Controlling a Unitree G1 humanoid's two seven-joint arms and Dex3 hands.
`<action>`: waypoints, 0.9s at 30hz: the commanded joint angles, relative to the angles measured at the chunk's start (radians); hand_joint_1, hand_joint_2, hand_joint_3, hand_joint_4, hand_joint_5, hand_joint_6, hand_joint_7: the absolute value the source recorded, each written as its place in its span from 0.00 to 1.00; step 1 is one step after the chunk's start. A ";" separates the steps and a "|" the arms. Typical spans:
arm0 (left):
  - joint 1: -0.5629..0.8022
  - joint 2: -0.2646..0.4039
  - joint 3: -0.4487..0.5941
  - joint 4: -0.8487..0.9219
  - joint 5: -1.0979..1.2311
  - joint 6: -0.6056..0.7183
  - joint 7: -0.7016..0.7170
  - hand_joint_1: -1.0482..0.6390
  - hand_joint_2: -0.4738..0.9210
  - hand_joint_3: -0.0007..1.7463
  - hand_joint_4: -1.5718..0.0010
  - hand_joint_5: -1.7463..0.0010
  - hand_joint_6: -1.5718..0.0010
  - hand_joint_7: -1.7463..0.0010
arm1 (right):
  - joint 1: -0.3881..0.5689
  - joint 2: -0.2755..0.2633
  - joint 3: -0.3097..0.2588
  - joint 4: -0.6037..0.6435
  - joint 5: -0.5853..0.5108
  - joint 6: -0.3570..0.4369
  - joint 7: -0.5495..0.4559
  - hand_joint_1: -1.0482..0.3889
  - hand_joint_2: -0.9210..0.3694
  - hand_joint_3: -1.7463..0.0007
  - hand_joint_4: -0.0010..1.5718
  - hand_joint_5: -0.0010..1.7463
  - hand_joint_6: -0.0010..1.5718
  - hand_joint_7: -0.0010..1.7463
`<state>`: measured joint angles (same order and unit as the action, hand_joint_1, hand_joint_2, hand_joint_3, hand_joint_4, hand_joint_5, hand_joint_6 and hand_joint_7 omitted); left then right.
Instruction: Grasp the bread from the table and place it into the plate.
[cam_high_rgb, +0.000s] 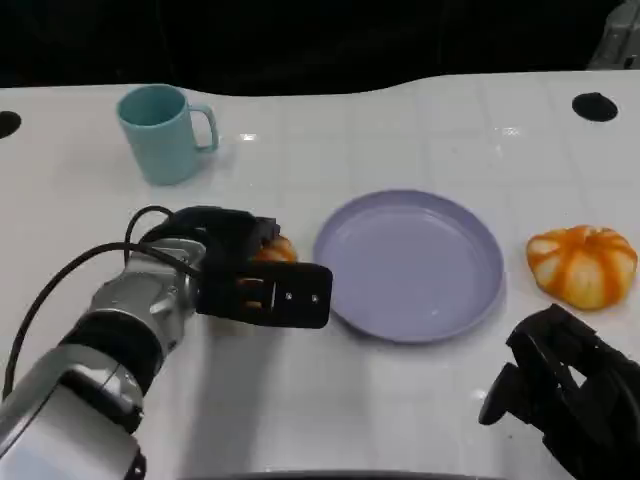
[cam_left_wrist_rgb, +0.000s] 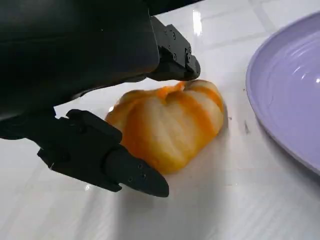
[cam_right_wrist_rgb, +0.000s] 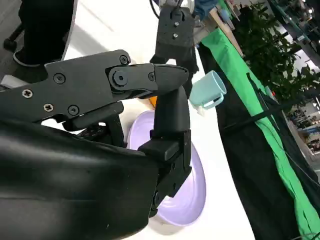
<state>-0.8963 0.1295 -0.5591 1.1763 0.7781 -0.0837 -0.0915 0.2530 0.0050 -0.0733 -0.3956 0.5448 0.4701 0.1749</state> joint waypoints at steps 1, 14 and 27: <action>-0.035 -0.007 -0.009 0.046 -0.012 -0.011 0.017 0.41 0.90 0.01 0.97 0.91 0.86 1.00 | 0.009 -0.012 -0.014 -0.019 0.011 0.009 -0.005 0.36 0.00 0.85 0.39 1.00 0.28 0.96; -0.004 -0.037 -0.002 0.118 -0.030 -0.064 0.231 0.51 1.00 0.06 0.55 0.83 0.55 0.92 | 0.016 -0.021 -0.017 -0.022 0.016 0.004 0.005 0.36 0.00 0.85 0.38 1.00 0.28 0.95; 0.020 -0.013 0.034 0.147 -0.060 -0.129 0.392 0.47 1.00 0.08 0.54 0.00 0.54 0.32 | 0.023 -0.025 -0.018 -0.029 0.012 0.006 0.000 0.37 0.00 0.84 0.38 1.00 0.28 0.94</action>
<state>-0.8891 0.0976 -0.5452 1.3111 0.7432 -0.2075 0.2863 0.2751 -0.0050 -0.0782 -0.4129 0.5521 0.4781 0.1743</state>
